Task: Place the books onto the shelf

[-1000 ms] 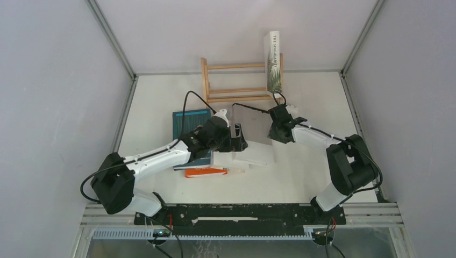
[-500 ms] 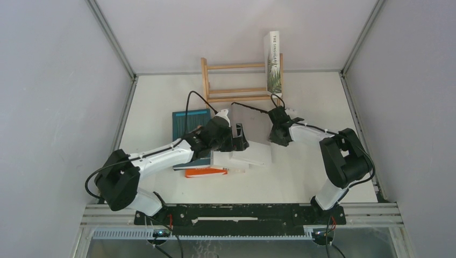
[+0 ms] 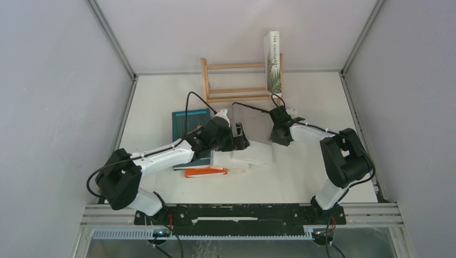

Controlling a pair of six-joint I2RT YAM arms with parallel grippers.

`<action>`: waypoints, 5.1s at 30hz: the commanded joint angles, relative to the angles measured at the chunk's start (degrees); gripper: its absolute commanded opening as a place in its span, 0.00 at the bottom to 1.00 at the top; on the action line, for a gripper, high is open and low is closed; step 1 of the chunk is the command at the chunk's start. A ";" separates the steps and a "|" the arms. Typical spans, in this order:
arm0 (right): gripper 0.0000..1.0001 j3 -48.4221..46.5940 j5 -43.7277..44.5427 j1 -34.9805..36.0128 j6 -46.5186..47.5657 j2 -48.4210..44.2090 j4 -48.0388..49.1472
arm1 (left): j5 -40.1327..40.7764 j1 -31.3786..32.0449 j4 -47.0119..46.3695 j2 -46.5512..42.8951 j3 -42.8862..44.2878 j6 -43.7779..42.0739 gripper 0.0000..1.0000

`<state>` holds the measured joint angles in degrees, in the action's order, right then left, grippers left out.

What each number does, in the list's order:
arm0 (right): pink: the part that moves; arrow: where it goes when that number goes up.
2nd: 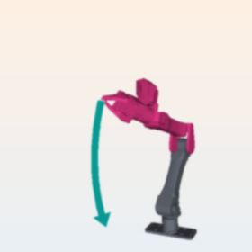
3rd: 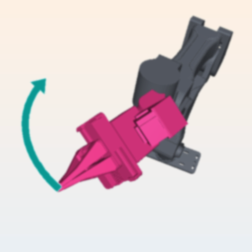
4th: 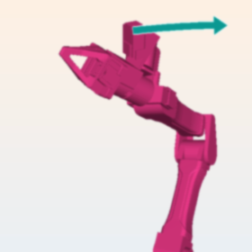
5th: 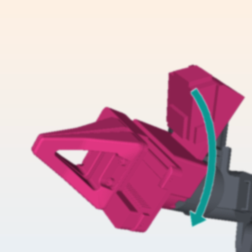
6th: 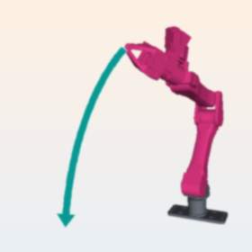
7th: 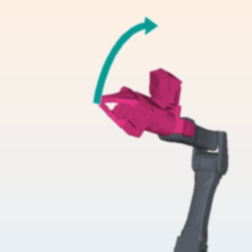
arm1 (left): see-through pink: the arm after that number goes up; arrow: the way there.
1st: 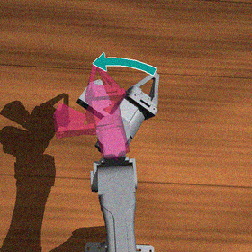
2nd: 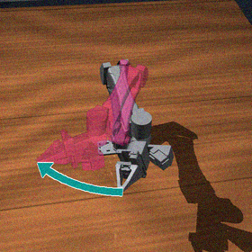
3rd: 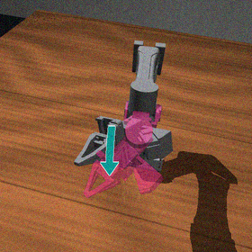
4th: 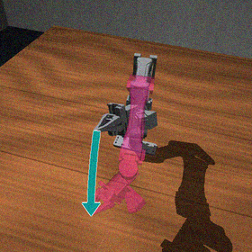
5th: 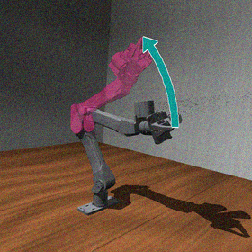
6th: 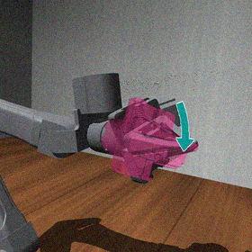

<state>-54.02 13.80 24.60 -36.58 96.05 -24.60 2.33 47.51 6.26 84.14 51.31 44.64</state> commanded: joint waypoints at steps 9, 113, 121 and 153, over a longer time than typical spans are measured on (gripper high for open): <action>0.46 -1.58 -3.10 1.93 1.43 0.85 -0.84 | -5.47 1.62 -5.96 -1.76 -0.74 0.53 1.00; 0.72 -20.99 4.31 -1.83 11.25 -28.36 -21.29 | 5.90 6.55 6.06 -22.19 3.88 -5.51 1.00; 0.74 -30.76 2.39 4.97 13.80 -19.85 -25.27 | 8.51 6.57 8.51 -26.36 1.83 -6.13 1.00; 0.76 -36.61 0.34 7.21 18.09 1.50 -32.19 | 10.91 6.38 12.02 -29.51 1.12 -6.37 1.00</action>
<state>-90.70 14.35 31.94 -19.62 96.66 -58.08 11.94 53.87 20.08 55.48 54.11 39.83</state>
